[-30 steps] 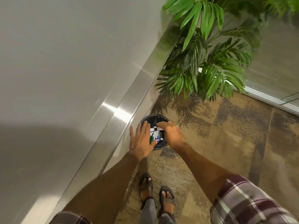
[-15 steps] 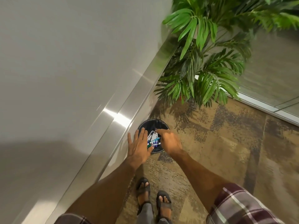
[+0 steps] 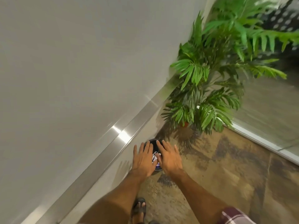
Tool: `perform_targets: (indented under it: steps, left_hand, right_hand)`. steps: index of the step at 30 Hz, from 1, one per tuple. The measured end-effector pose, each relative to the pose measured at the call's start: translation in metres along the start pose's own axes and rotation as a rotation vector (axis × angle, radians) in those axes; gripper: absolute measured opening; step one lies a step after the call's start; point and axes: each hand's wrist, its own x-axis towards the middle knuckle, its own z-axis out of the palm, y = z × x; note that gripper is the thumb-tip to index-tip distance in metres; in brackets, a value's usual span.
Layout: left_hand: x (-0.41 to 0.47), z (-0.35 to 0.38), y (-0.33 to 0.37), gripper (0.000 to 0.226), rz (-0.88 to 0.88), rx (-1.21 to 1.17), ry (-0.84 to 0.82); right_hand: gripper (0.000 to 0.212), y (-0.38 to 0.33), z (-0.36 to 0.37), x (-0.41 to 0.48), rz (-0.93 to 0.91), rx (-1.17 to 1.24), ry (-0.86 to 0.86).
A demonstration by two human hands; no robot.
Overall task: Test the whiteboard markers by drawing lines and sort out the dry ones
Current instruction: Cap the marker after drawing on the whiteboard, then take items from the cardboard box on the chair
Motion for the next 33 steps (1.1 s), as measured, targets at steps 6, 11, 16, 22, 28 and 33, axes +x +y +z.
perform_targets:
  steps: [6, 11, 16, 22, 28, 33]
  left_hand:
    - [-0.065, -0.012, 0.013, 0.075, -0.065, 0.020, 0.064]
    - [-0.114, -0.021, 0.012, 0.080, -0.163, 0.054, 0.141]
    - [-0.167, -0.035, -0.015, 0.086, -0.295, 0.011, 0.235]
    - [-0.221, -0.002, -0.057, 0.088, -0.373, -0.117, 0.309]
    - [-0.294, 0.025, -0.102, 0.085, -0.510, -0.131, 0.305]
    - [-0.374, 0.045, -0.132, 0.098, -0.652, -0.100, 0.284]
  right_hand:
    - [0.061, -0.010, -0.040, -0.041, -0.094, -0.053, 0.048]
    - [0.067, -0.033, -0.065, -0.071, -0.195, -0.065, 0.075]
    - [0.072, -0.074, -0.071, -0.097, -0.316, -0.086, 0.037]
    - [0.059, -0.128, -0.045, -0.118, -0.468, -0.138, -0.018]
    - [0.070, -0.199, -0.023, -0.154, -0.630, -0.161, -0.002]
    - [0.090, -0.256, 0.001, -0.204, -0.700, -0.131, -0.057]
